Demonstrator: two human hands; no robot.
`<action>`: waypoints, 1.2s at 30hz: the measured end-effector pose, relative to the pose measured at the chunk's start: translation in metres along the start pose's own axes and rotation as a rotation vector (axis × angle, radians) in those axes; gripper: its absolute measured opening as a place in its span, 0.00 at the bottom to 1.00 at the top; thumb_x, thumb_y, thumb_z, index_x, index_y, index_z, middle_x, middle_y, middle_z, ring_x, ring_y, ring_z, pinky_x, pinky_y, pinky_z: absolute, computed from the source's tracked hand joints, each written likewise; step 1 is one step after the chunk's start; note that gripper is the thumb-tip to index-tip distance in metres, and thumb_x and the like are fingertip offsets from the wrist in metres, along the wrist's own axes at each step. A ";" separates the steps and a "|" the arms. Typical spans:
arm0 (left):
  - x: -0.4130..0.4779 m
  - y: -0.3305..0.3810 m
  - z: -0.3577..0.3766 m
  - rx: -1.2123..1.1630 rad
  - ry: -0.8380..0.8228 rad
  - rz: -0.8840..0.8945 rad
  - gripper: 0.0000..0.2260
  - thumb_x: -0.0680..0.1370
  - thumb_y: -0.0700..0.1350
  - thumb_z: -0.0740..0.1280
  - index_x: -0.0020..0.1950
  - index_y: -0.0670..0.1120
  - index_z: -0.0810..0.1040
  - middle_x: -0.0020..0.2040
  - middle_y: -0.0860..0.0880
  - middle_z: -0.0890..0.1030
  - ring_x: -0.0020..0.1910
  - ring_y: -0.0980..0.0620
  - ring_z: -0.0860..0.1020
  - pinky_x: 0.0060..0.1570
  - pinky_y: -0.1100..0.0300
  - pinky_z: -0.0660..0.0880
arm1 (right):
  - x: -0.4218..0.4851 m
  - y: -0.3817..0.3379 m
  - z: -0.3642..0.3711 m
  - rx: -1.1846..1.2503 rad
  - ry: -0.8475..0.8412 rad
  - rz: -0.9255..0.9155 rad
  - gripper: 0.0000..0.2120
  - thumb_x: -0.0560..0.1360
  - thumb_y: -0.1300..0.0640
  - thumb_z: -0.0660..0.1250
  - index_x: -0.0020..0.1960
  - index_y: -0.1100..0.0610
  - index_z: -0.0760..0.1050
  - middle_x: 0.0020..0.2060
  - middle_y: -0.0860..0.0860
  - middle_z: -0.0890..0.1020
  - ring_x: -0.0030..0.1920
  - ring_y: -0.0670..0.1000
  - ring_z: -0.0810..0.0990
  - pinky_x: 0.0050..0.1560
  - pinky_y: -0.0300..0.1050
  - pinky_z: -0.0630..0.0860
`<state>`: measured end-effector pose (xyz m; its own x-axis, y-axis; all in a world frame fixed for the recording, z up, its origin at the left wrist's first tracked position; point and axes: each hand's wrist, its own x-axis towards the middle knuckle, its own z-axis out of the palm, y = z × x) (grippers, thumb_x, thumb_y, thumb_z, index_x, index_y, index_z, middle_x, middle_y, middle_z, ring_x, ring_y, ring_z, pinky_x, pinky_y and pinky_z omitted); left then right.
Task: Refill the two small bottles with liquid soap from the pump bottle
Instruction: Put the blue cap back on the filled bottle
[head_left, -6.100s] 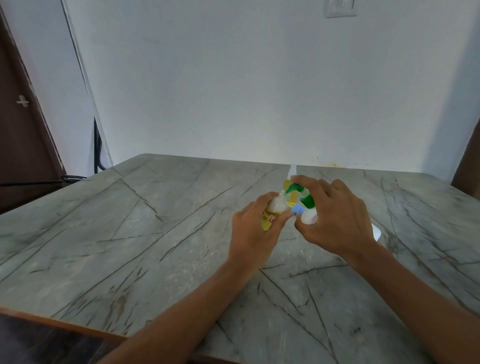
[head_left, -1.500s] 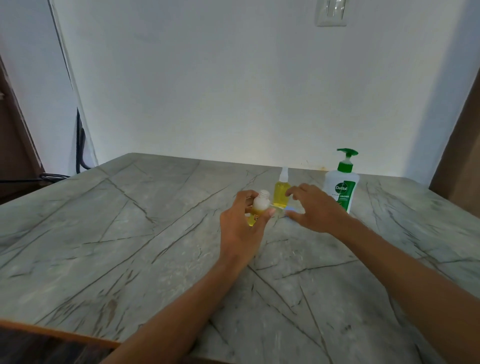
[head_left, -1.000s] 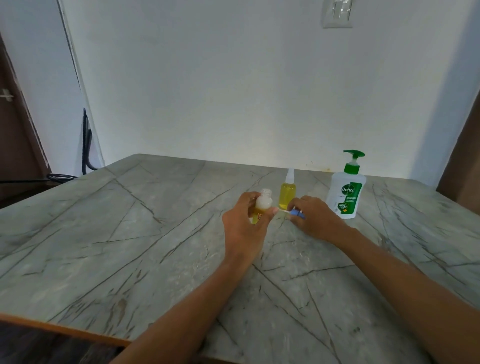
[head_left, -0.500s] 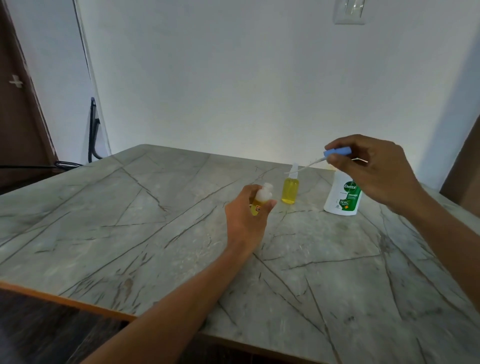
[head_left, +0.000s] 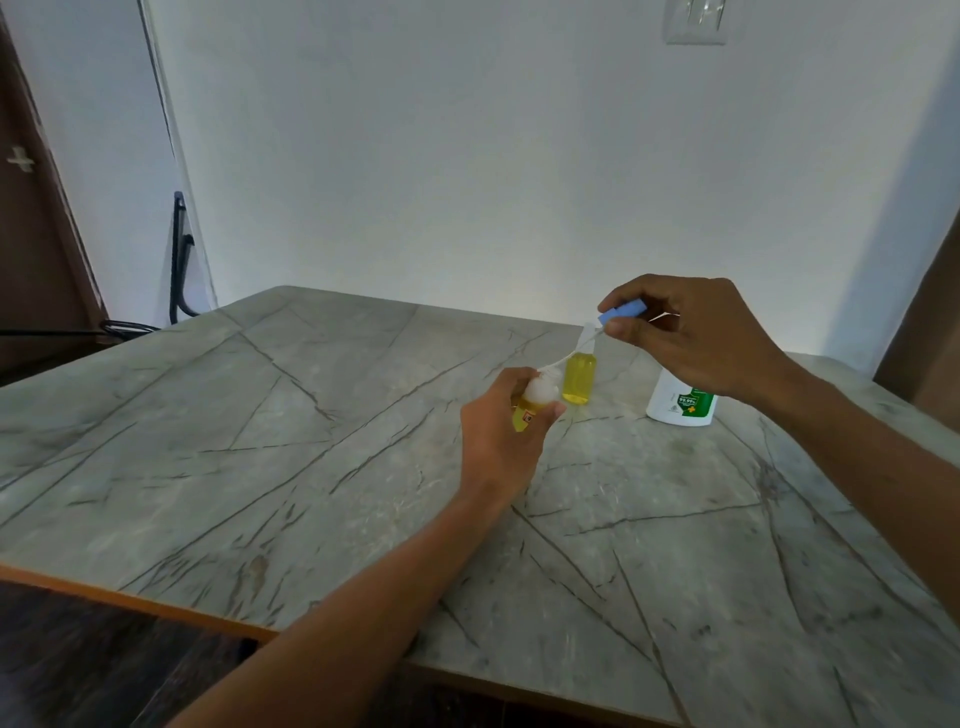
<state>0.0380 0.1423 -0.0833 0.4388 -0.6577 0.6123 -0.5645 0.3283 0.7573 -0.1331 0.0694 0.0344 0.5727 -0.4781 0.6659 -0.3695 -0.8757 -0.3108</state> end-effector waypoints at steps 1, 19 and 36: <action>0.000 0.000 0.000 0.001 0.000 0.001 0.18 0.71 0.50 0.74 0.59 0.50 0.75 0.49 0.59 0.78 0.48 0.61 0.77 0.44 0.76 0.72 | 0.001 -0.001 0.000 -0.011 -0.001 -0.007 0.06 0.74 0.52 0.70 0.50 0.50 0.80 0.45 0.42 0.83 0.43 0.34 0.79 0.43 0.24 0.71; 0.000 0.002 0.001 0.046 -0.007 -0.003 0.18 0.72 0.51 0.73 0.60 0.50 0.75 0.50 0.59 0.77 0.46 0.62 0.75 0.41 0.78 0.68 | 0.008 -0.001 0.009 -0.021 -0.072 -0.024 0.12 0.71 0.55 0.74 0.53 0.52 0.79 0.44 0.47 0.83 0.44 0.41 0.81 0.43 0.26 0.74; -0.001 -0.001 0.002 0.048 0.014 0.061 0.17 0.73 0.52 0.72 0.58 0.47 0.76 0.47 0.53 0.82 0.44 0.57 0.79 0.43 0.69 0.76 | 0.029 -0.012 0.034 -0.174 -0.402 -0.036 0.08 0.73 0.51 0.72 0.46 0.55 0.80 0.36 0.46 0.82 0.36 0.44 0.80 0.36 0.33 0.72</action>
<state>0.0366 0.1408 -0.0854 0.4120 -0.6280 0.6602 -0.6235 0.3341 0.7069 -0.0870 0.0633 0.0345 0.8141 -0.4657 0.3469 -0.4418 -0.8844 -0.1503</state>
